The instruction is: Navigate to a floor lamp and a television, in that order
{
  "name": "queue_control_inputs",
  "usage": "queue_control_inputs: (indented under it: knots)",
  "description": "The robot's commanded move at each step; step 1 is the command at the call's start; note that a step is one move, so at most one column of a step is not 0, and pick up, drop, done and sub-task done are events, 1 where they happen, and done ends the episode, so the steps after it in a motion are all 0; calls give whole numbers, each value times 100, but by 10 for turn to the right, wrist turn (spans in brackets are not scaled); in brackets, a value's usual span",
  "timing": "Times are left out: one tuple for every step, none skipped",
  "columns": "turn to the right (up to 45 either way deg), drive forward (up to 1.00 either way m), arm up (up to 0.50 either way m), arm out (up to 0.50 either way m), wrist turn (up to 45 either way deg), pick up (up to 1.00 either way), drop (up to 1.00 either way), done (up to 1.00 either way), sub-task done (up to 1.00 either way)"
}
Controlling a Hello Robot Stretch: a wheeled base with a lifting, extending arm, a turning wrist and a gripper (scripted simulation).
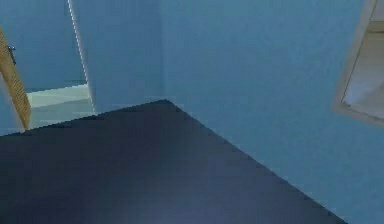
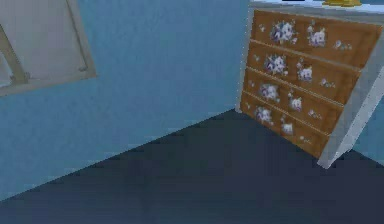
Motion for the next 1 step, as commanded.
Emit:
queue_control_inputs:
  knots:
    - [-90, 0, 0, 0, 0, 0, 0, 0, 0]
